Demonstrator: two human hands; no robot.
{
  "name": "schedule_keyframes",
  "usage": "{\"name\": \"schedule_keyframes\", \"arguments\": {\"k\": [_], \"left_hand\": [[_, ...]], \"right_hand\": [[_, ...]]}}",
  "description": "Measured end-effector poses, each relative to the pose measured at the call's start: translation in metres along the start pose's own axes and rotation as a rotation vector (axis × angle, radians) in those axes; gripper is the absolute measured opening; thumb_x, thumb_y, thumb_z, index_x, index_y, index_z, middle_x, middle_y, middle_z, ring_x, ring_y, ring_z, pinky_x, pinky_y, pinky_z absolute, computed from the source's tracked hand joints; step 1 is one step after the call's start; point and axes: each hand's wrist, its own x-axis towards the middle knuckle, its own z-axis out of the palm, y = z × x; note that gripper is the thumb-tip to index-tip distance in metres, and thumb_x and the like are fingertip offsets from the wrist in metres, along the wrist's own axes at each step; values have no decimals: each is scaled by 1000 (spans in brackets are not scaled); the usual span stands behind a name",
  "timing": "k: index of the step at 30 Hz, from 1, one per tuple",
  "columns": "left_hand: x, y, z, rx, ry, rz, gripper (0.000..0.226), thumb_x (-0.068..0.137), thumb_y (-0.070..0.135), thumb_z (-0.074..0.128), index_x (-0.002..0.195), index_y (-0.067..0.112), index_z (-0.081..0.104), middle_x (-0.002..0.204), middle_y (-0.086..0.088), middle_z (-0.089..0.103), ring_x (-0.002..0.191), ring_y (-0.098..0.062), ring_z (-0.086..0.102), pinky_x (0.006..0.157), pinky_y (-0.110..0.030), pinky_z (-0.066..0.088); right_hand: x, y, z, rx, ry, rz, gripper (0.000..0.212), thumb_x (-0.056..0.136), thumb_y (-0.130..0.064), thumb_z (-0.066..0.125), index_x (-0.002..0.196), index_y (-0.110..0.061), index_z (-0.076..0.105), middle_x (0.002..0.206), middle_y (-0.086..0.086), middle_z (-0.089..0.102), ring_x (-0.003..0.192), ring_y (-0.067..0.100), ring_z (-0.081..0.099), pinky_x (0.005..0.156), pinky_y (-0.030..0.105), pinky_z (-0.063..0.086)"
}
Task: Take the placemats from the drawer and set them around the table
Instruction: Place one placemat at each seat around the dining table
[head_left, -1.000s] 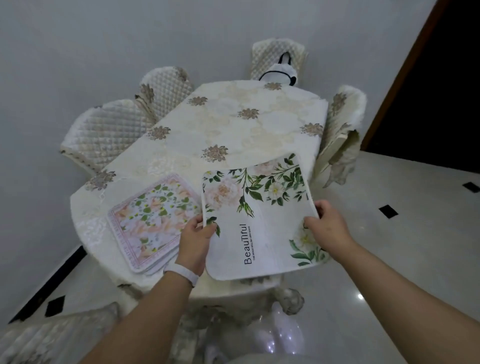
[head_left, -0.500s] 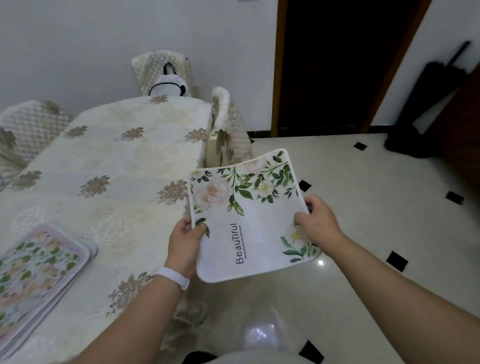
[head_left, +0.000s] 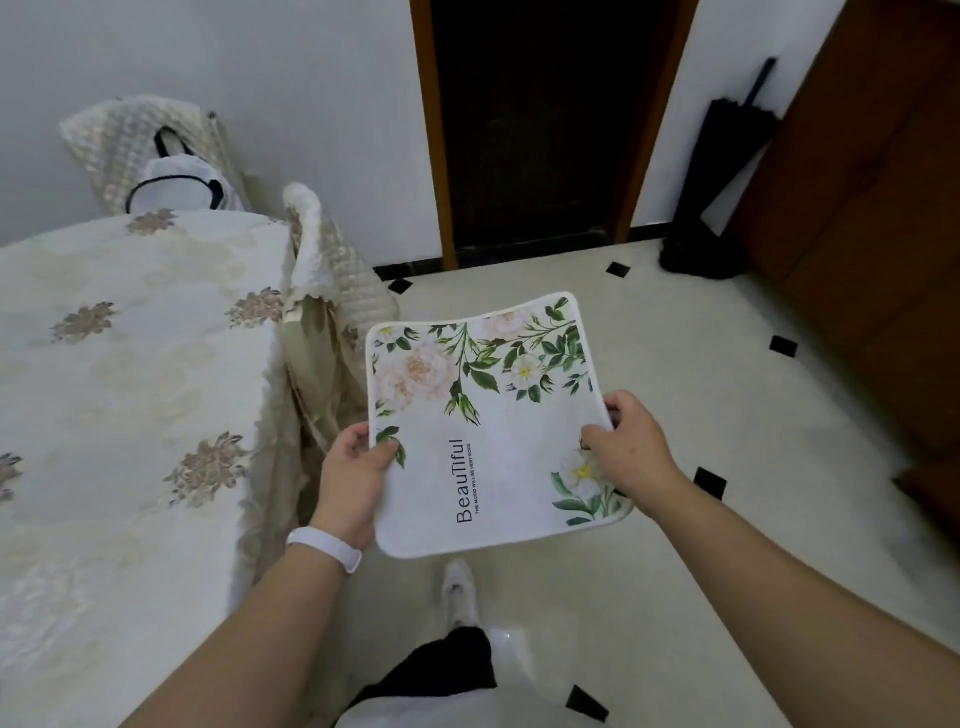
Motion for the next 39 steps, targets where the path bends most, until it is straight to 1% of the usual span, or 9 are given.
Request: {"name": "schedule_keyframes", "arguments": {"k": [4, 7, 11, 16, 21, 24, 30, 34, 39], "left_hand": [[62, 13, 25, -8, -26, -7, 21, 89, -2, 60, 109, 5, 57, 95, -11, 71, 71, -22, 67, 59, -32, 55], [112, 29, 37, -26, -57, -27, 17, 89, -2, 61, 99, 11, 60, 94, -11, 71, 72, -25, 68, 64, -36, 55], [171, 59, 53, -25, -83, -46, 19, 89, 1, 62, 101, 15, 59, 96, -11, 71, 75, -30, 68, 67, -42, 57], [234, 103, 82, -27, -134, -28, 19, 89, 0, 61, 97, 17, 59, 91, -9, 72, 69, -26, 68, 62, -37, 55], [278, 127, 110, -4, -175, -14, 21, 90, -1, 58, 107, 11, 57, 97, -13, 71, 72, -28, 67, 60, -35, 55], [303, 135, 130, -11, -161, -9, 21, 90, -2, 58, 101, 15, 57, 94, -12, 71, 72, -27, 67, 59, -35, 56], [367, 145, 178, 11, -93, -34, 28, 90, -1, 58, 116, 8, 55, 100, -20, 70, 78, -35, 68, 69, -46, 57], [408, 169, 230, 8, -44, -31, 23, 90, -1, 58, 111, 9, 55, 96, -18, 71, 67, -29, 69, 57, -37, 55], [451, 210, 302, 9, 8, 24, 22, 90, -1, 58, 109, 10, 55, 90, -13, 71, 62, -23, 68, 58, -35, 53]], "right_hand": [[54, -15, 13, -18, 38, 23, 22, 85, -7, 60, 103, -19, 57, 90, -10, 64, 78, 7, 61, 63, 23, 46], [95, -35, 26, -57, 63, 40, 20, 85, -7, 60, 101, -18, 57, 88, -9, 64, 76, 7, 61, 59, 22, 44], [150, -69, 38, -76, 89, 43, 19, 85, -7, 60, 101, -18, 56, 89, -8, 64, 77, 9, 62, 57, 23, 43], [206, -103, 48, -53, 142, 37, 19, 85, -8, 59, 100, -18, 56, 88, -8, 65, 76, 9, 62, 57, 23, 45], [255, -116, 45, -35, 166, 43, 19, 85, -8, 60, 101, -17, 56, 90, -6, 64, 77, 10, 62, 57, 24, 45], [291, -123, 45, -13, 173, 39, 18, 85, -8, 60, 100, -16, 56, 89, -6, 64, 76, 10, 62, 57, 23, 45], [388, -124, 46, 15, 123, 38, 19, 85, -8, 60, 100, -18, 56, 88, -6, 63, 77, 11, 62, 58, 24, 45], [468, -138, 33, 42, 60, 9, 18, 87, -7, 60, 101, -17, 56, 87, -6, 62, 75, 9, 60, 57, 23, 45], [566, -168, 2, 48, 7, -19, 19, 87, -9, 59, 102, -19, 56, 91, -6, 64, 79, 11, 62, 57, 24, 45]]}}
